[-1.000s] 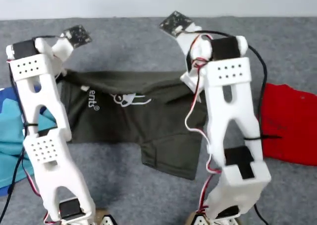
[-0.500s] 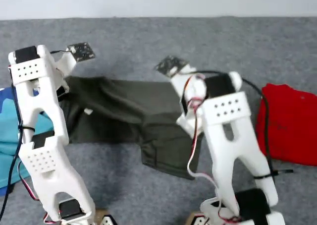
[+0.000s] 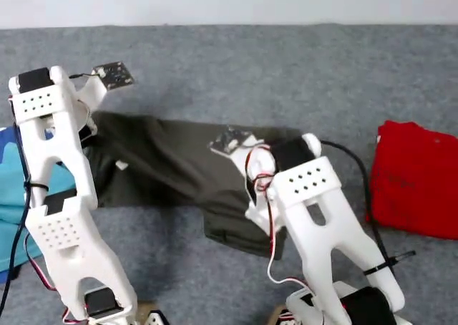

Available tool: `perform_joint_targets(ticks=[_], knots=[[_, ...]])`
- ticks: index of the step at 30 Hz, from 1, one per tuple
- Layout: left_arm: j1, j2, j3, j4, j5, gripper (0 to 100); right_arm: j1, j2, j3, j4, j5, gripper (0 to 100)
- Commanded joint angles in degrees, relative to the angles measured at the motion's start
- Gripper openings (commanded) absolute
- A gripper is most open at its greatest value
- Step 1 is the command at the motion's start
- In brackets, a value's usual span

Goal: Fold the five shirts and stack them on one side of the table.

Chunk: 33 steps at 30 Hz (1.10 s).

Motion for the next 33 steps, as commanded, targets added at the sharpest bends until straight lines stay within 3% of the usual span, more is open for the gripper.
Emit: perform_joint_targets(ticks=[1, 5, 9, 15, 17, 24, 29, 31, 33], knots=[[-0.1, -0.4, 0.0, 1.3, 0.3, 2, -0.5, -0.7, 2.6, -2.6, -0.4, 0.9], [-0.2, -0.4, 0.0, 1.4, -0.4, 2, -0.7, -0.7, 7.8, -7.1, -0.4, 1.0], [-0.4, -1.3, 2.6, 1.4, -2.5, 10, -0.5, -0.7, 9.8, -10.1, -0.4, 3.0], [-2.2, -8.0, 5.8, 1.4, -1.7, 15, -0.3, -1.2, 9.7, -8.4, -0.4, 22.3], [-2.9, -11.2, 7.9, 1.4, -1.7, 16, -0.3, -1.2, 9.2, -8.5, -0.4, 24.2], [-3.3, -19.3, 10.6, 1.4, -1.7, 17, 2.7, -0.6, 0.1, -10.9, -0.4, 18.4], [-1.1, -20.4, 10.6, -0.1, -0.7, 11, 9.5, -0.1, -2.7, -25.3, -0.4, 8.7], [0.4, -18.8, 10.6, -2.7, 4.0, 4, 11.0, 2.1, -2.7, -32.5, -0.4, 1.7], [2.2, -16.5, 10.5, -5.1, 9.8, 1, 11.6, 5.9, -2.8, -38.1, -0.4, 1.7]])
